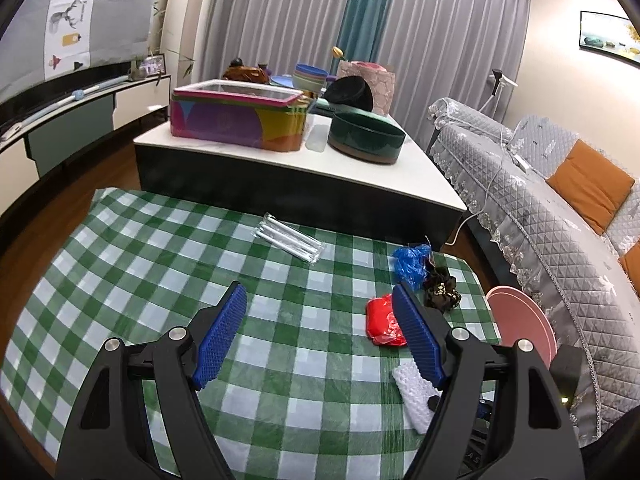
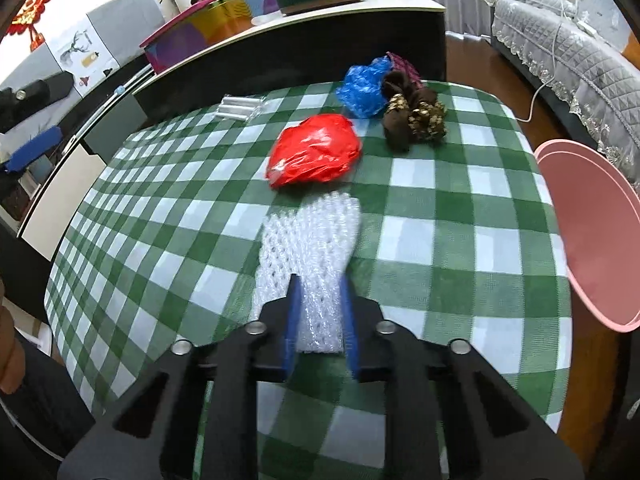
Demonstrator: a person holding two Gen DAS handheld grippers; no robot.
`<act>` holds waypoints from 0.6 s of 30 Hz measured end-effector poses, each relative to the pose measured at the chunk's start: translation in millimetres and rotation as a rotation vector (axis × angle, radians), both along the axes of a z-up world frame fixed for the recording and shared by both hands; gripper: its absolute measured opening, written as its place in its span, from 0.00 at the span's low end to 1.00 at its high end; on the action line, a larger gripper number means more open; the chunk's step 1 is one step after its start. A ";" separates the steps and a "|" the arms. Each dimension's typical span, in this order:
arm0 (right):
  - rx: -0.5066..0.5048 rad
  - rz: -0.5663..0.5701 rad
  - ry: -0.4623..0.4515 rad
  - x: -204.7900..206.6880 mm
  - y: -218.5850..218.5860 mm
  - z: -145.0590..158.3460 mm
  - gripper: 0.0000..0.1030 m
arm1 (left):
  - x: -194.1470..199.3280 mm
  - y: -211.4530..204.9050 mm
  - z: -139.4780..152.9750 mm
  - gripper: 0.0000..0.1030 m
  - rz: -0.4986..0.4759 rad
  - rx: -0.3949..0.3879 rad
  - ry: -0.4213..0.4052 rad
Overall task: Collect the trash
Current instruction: 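Grasp the white bubble-wrap sleeve with right tool while left tool grasps red plastic bag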
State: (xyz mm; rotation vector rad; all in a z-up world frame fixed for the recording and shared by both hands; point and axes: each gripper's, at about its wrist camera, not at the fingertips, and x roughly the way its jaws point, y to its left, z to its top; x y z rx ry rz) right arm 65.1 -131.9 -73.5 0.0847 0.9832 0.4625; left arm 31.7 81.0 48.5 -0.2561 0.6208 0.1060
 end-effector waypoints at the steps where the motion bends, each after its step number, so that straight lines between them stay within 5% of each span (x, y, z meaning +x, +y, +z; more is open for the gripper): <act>1: 0.001 -0.008 -0.002 1.3 -3.3 0.7 0.15 | 3.4 -3.0 -3.3 0.71 -0.004 -0.005 0.002; 18: -0.019 -0.186 -0.038 29.6 -67.6 3.9 0.14 | 77.4 -75.3 -72.4 0.71 -0.120 0.038 0.108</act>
